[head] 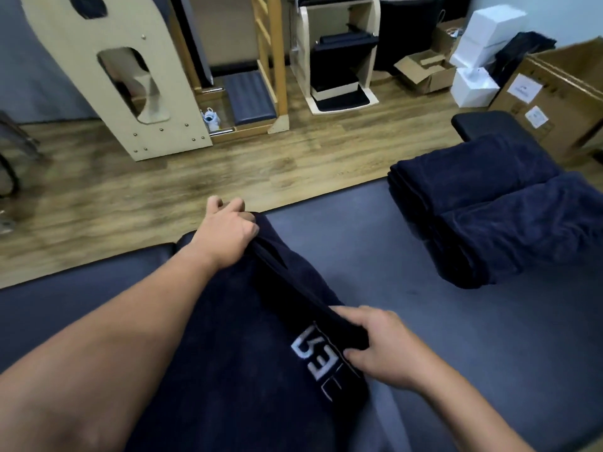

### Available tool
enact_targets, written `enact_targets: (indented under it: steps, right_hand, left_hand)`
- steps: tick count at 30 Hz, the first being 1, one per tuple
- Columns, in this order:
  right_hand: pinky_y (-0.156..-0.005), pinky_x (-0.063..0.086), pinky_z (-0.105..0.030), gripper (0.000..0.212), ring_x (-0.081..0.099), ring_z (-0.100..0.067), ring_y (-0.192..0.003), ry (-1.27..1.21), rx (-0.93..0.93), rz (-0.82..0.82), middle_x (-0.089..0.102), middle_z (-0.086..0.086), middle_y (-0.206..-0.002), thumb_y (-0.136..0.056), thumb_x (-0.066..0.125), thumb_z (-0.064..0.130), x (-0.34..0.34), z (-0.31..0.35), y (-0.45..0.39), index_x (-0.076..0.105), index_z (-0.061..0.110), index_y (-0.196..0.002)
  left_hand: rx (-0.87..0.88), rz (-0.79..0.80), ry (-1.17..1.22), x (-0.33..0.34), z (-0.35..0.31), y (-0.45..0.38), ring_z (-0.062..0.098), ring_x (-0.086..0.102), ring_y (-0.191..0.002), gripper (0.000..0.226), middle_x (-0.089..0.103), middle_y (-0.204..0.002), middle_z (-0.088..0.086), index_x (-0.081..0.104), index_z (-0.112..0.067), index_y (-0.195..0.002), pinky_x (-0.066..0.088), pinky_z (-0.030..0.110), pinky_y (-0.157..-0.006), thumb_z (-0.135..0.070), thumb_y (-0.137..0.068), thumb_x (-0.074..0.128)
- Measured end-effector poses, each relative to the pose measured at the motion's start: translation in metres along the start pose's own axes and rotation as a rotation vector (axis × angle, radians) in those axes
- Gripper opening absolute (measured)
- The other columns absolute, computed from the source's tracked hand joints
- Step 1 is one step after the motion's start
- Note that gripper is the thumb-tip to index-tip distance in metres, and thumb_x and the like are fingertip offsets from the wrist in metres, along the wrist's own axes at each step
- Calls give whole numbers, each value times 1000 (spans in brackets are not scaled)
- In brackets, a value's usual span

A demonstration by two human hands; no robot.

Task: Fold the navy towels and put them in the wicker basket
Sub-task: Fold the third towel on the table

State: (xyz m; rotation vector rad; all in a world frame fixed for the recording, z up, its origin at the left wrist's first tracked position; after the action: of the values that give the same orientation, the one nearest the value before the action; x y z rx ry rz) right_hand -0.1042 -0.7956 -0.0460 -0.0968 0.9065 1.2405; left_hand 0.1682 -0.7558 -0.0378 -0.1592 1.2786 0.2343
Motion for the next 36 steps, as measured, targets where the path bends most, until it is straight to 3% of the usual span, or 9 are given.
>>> enact_targets:
  steps: [3,11,16,24,26,30,32,34,36]
  right_hand:
    - [-96,49,-23,72,61,-1,-106,50,-92,65,64,14,-110,-75,65,21,34,48,13,48,65,-129]
    - [-101,39,-20,80,50,-12,-122,115,-227,229,46,17,-117,-87,63,31,175,175,57,22,46,-154]
    - [-108,42,-33,77,49,-23,-127,204,-258,323,41,8,-135,-93,59,29,263,230,82,16,39,-157]
    - [-107,41,-37,76,51,-32,-126,291,-308,410,37,2,-140,-94,56,24,356,289,113,16,33,-158]
    - [-109,39,-36,77,50,-32,-128,297,-298,460,37,0,-141,-95,56,25,378,294,115,14,32,-159]
    - [-110,40,-32,70,56,-25,-120,247,-338,689,47,-3,-135,-98,59,29,401,294,121,22,34,-157]
    - [-106,44,-28,61,59,-14,-110,169,-336,611,57,7,-124,-91,59,43,387,289,112,39,37,-149]
    - [-104,46,-38,54,56,-18,-113,280,-384,278,58,8,-119,-87,48,48,358,271,86,55,32,-138]
    - [-102,47,-50,58,50,-28,-125,511,-364,53,53,2,-134,-85,43,53,328,247,66,53,33,-139]
  left_hand:
    - [-32,-29,-11,1,23,47,22,48,-99,18,65,-87,-10,69,-23,-78,21,42,-80,-8,-70,73]
    - [-209,7,-43,5,92,216,20,43,-100,28,65,-92,-12,71,-22,-82,27,48,-88,0,-66,75]
    - [-307,26,-69,13,122,317,20,45,-96,32,63,-84,-13,69,-22,-73,23,46,-88,3,-56,79]
    - [-451,-16,-16,43,154,447,23,56,-96,37,67,-90,-11,73,-20,-76,26,46,-87,7,-52,83]
    - [-481,71,-16,52,155,465,22,55,-99,34,68,-93,-11,73,-21,-78,25,46,-89,4,-57,81]
    - [-550,485,-38,77,147,484,23,39,-116,27,53,-115,-6,65,-27,-103,18,59,-99,-10,-85,55]
    - [-569,477,-41,70,135,479,26,43,-116,26,53,-117,-1,64,-24,-104,20,61,-103,-14,-85,49]
    - [-496,185,87,55,102,458,31,53,-117,33,60,-127,6,66,-18,-109,26,56,-104,-22,-83,45]
    - [-398,29,316,55,59,446,31,44,-139,52,47,-153,8,56,-23,-138,29,56,-110,-44,-94,41]
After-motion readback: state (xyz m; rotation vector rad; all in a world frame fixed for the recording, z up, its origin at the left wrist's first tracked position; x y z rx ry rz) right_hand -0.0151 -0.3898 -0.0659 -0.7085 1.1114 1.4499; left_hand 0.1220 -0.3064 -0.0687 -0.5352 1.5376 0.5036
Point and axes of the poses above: each hand's wrist, its own y-axis away from the middle knuckle, its own x-axis out of the palm, z = x × y, the point moved 9 cm from there along -y, towards the middle knuckle
